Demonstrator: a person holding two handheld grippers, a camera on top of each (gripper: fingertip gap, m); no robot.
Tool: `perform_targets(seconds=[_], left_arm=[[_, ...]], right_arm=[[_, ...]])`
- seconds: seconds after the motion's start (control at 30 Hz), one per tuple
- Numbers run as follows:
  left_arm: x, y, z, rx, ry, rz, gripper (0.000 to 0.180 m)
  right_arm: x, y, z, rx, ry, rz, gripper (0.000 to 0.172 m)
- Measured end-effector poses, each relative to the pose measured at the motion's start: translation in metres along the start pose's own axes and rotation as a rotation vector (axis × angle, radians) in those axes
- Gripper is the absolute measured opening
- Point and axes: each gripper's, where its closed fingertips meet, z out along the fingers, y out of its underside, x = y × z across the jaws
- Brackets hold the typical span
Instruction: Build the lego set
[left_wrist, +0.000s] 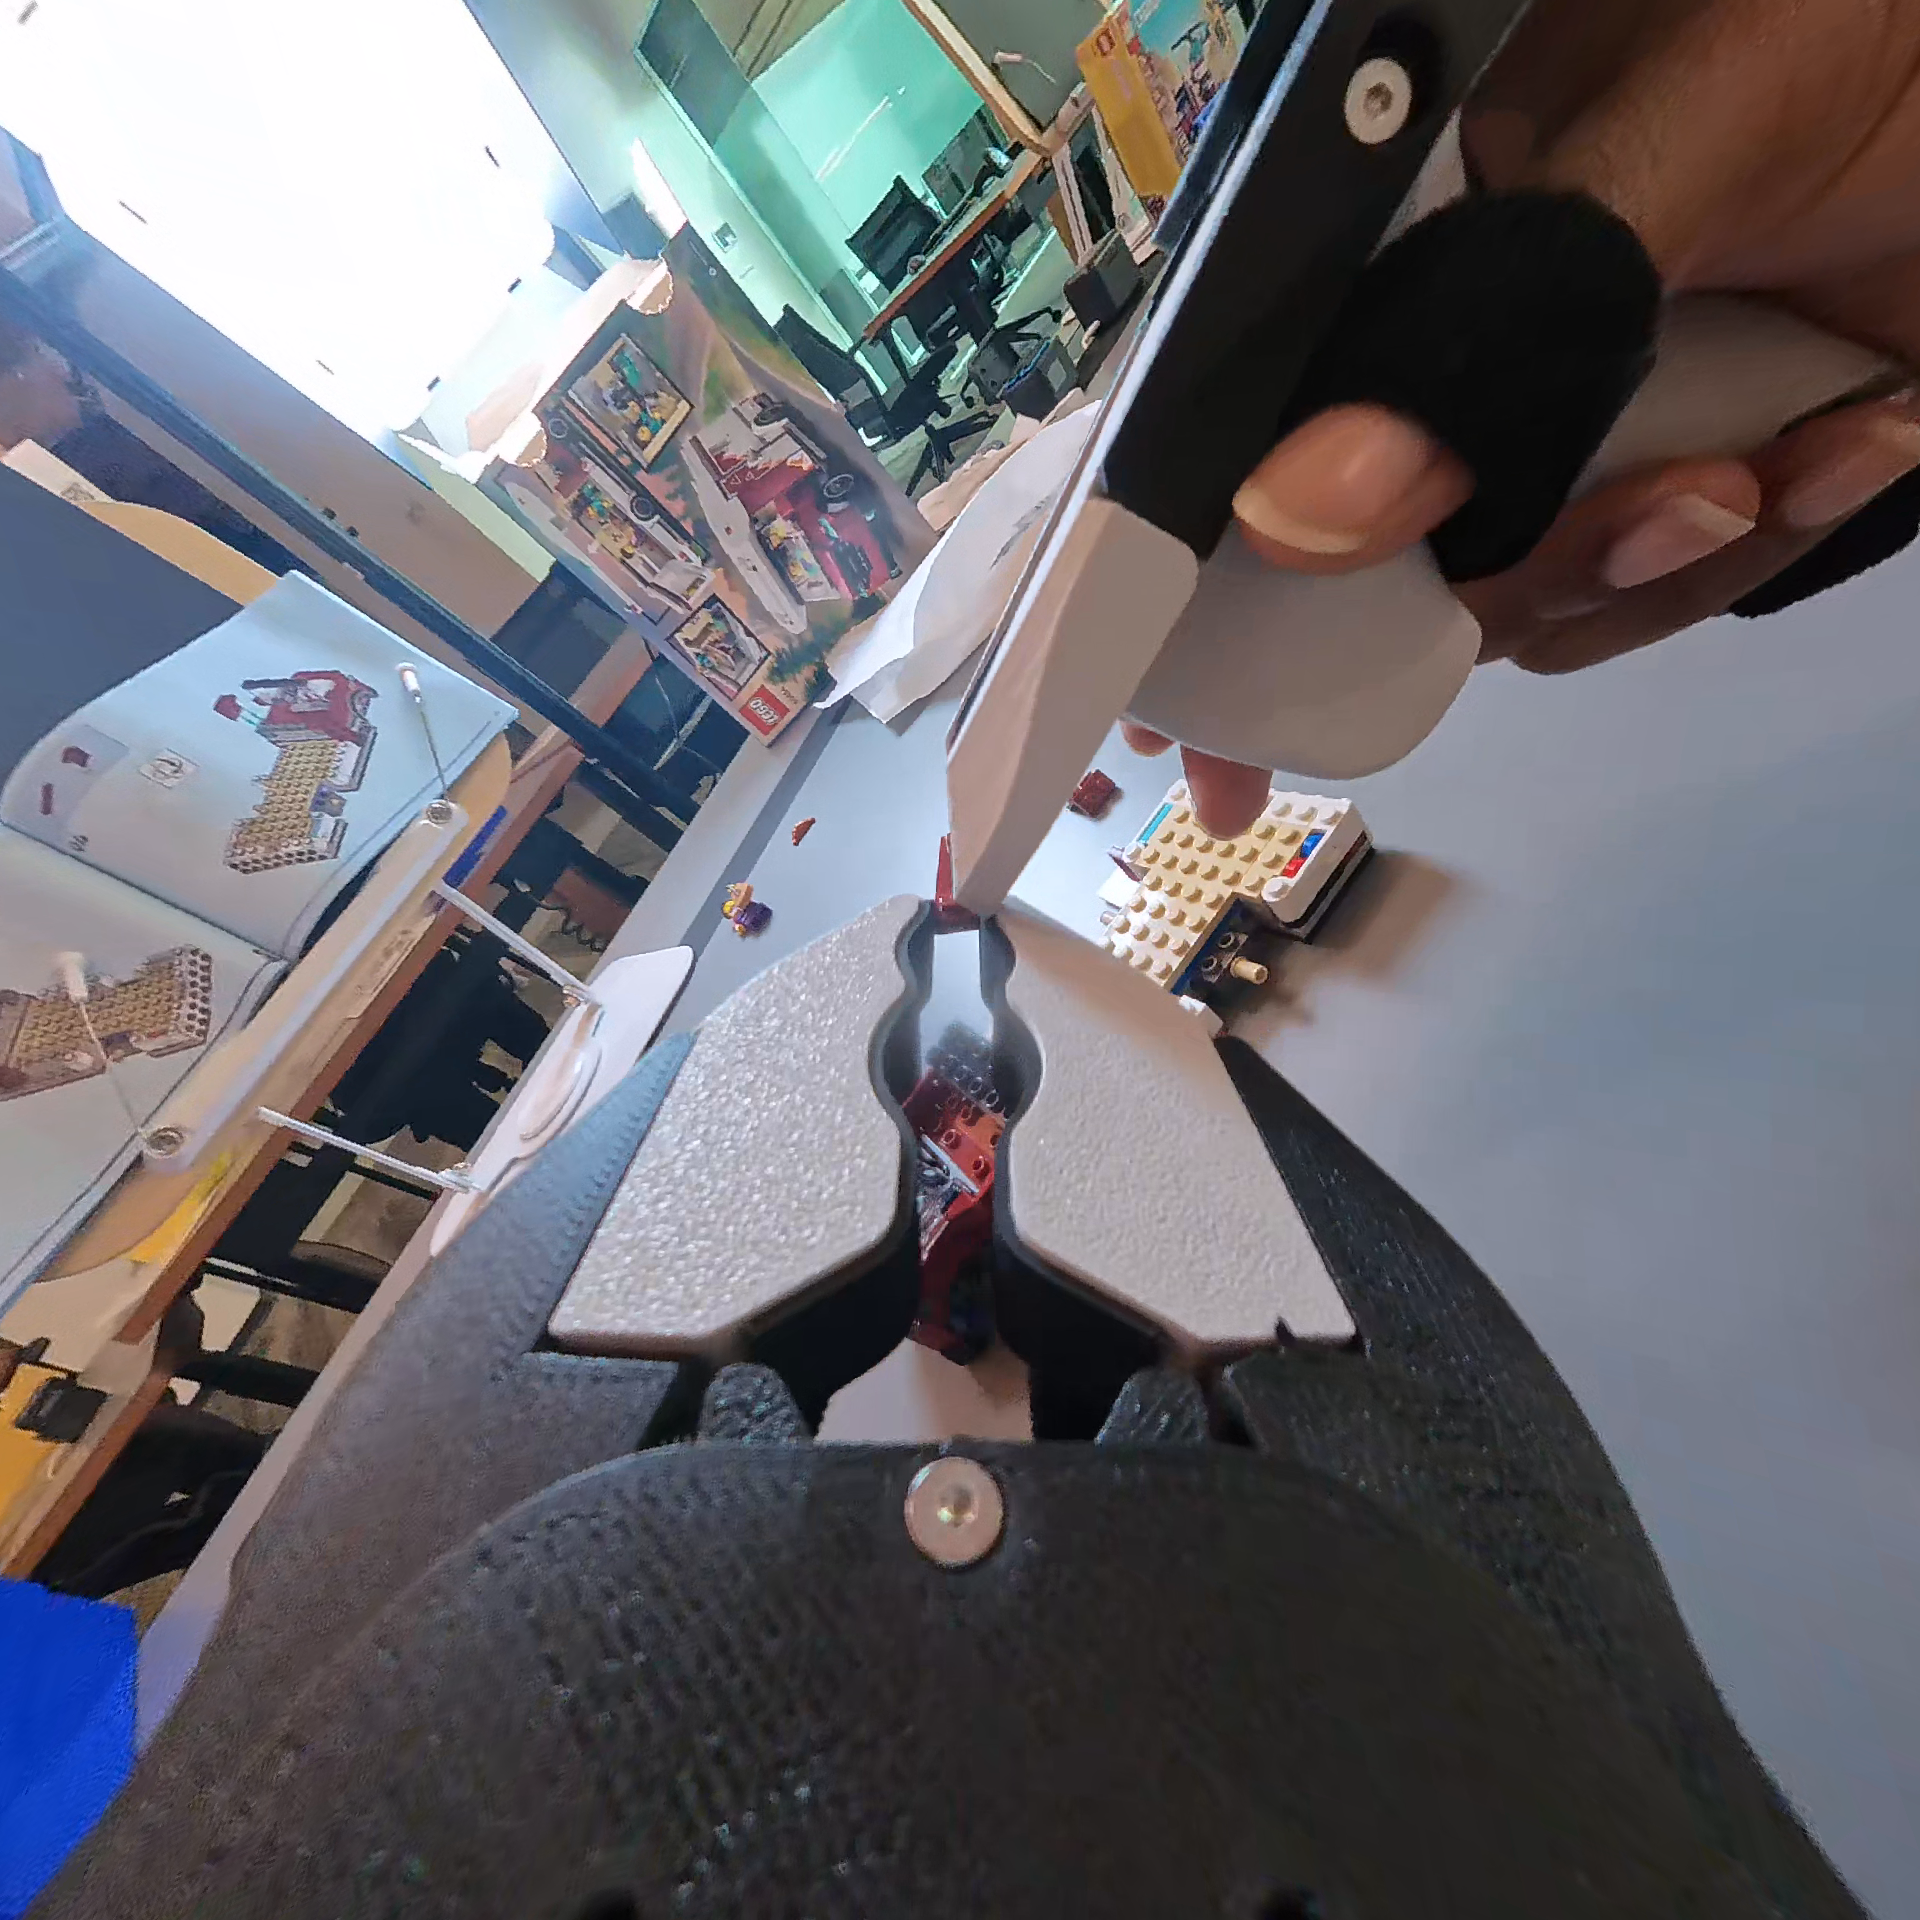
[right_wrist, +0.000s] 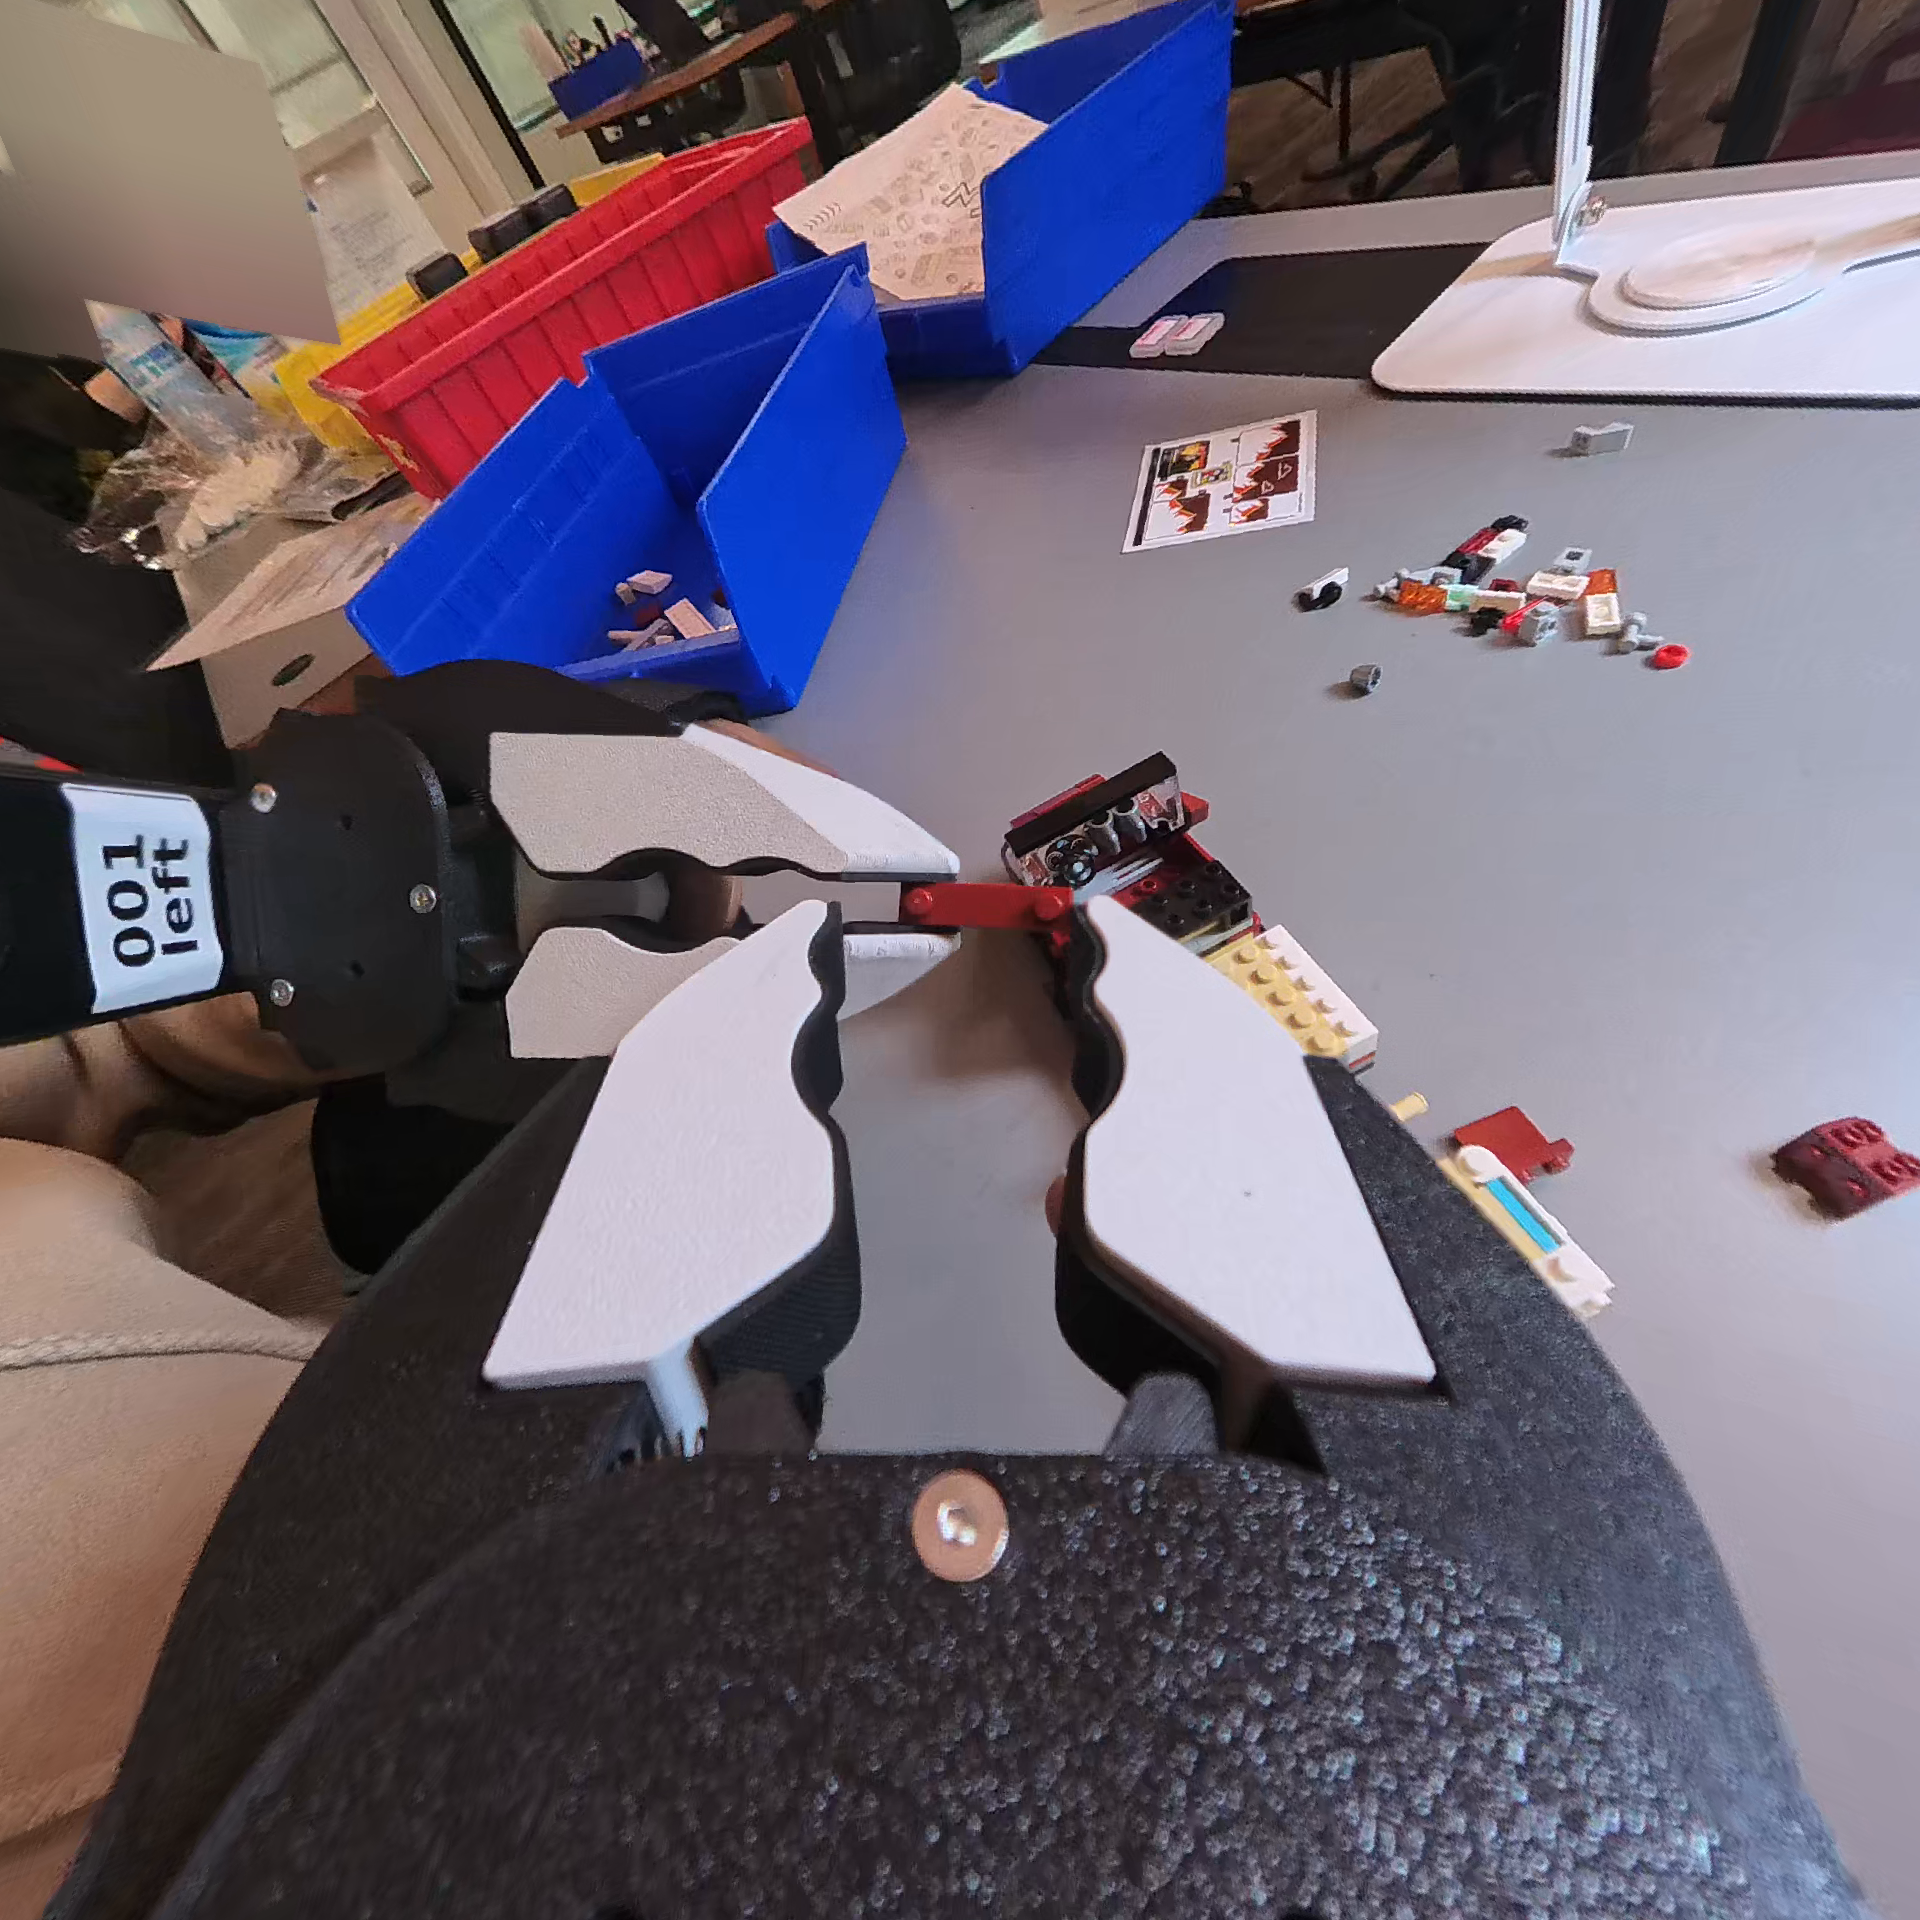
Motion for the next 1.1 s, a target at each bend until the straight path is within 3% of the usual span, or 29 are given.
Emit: perform_targets(seconds=[0.43, 0.63, 0.8, 1.1], left_arm=[[0.006, -0.016, -0.007, 0.106, 0.013, 0.062, 0.006], [0.008, -0.017, -0.008, 0.117, 0.022, 0.088, 0.005], [0.014, -0.021, -0.010, 0.147, 0.049, 0.106, 0.005], [0.018, -0.022, -0.011, 0.159, 0.056, 0.135, 0.005]], right_arm=[[-0.010, 0.001, -0.006, 0.027, -0.336, 0.259, 0.038], [-0.008, 0.003, -0.008, 0.020, -0.366, 0.261, 0.040], [-0.015, 0.007, -0.011, -0.006, -0.397, 0.080, 0.047], [-0.015, 0.010, -0.013, -0.046, -0.456, 0.096, 0.033]])
